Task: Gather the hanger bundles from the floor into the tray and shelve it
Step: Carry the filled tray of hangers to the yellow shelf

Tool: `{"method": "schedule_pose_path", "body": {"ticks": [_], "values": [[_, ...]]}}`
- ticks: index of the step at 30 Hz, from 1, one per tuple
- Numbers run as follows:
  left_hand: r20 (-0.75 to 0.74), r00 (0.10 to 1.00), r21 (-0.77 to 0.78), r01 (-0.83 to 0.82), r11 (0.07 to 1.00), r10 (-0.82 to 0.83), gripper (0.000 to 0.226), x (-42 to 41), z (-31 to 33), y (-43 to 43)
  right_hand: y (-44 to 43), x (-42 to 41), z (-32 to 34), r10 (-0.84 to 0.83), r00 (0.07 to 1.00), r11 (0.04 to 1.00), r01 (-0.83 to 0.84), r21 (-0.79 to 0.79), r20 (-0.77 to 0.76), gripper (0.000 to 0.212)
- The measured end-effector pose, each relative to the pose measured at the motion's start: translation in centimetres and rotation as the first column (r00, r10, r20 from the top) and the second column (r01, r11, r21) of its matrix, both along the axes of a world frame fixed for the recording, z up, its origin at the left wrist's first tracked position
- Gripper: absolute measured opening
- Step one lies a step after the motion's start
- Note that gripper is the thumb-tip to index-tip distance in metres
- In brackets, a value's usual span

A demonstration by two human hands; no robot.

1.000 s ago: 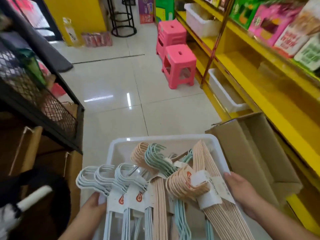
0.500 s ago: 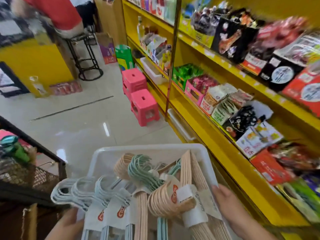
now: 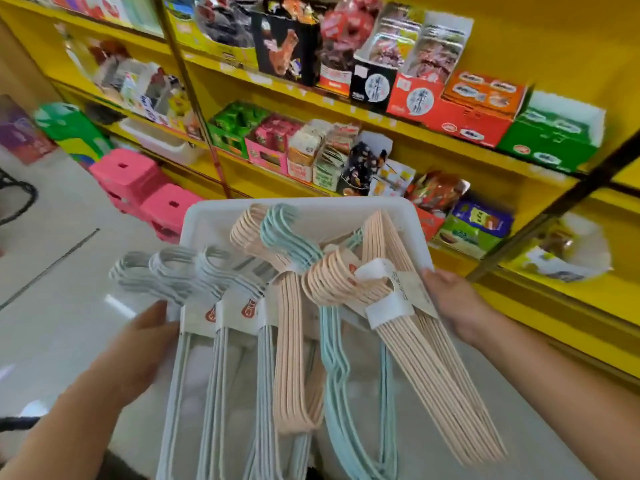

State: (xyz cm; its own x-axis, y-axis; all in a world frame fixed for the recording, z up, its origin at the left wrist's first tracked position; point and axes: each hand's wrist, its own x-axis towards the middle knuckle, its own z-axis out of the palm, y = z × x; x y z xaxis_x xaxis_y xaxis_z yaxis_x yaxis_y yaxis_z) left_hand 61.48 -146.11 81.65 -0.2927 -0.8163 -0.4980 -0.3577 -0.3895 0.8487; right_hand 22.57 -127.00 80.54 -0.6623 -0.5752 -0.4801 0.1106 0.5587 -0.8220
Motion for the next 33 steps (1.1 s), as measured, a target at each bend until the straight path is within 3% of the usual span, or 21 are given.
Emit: {"method": "schedule_pose_path", "body": {"ticks": [5, 11, 18, 24, 28, 33], "values": [[-0.137, 0.975, 0.043, 0.183, 0.982, -0.176, 0.019, -4.5, 0.5, -0.2, 5.2, -0.8, 0.5, -0.148, 0.989, 0.989, 0.147, -0.01, -0.032, 0.032], [-0.109, 0.918, 0.058, 0.388, 0.92, -0.381, 0.028, -11.2, -0.2, 0.9, 13.7, -1.5, 1.1, -0.347, 0.938, 0.938, 0.347, 0.009, -0.025, 0.028], [-0.237, 0.747, 0.114, 0.657, 0.745, -0.622, 0.04, -20.8, 0.5, 4.0, 23.8, -0.8, 1.9, -0.624, 0.781, 0.78, 0.625, 0.031, -0.035, 0.026], [-0.258, 0.617, 0.197, 0.787, 0.585, -0.743, 0.025, -28.3, 1.8, 8.4, 31.5, 1.4, 3.7, -0.799, 0.599, 0.597, 0.8, 0.06, -0.045, 0.033], [-0.251, 0.55, 0.262, 0.831, 0.491, -0.797, 0.043, -31.5, 2.3, 12.1, 35.3, 2.8, 4.9, -0.865, 0.498, 0.495, 0.867, 0.054, -0.057, 0.027], [-0.328, 0.417, 0.182, 0.908, 0.377, -0.848, 0.053, -33.8, 2.2, 16.3, 38.7, 3.7, 5.9, -0.91, 0.408, 0.404, 0.913, 0.061, -0.074, 0.021]]}}
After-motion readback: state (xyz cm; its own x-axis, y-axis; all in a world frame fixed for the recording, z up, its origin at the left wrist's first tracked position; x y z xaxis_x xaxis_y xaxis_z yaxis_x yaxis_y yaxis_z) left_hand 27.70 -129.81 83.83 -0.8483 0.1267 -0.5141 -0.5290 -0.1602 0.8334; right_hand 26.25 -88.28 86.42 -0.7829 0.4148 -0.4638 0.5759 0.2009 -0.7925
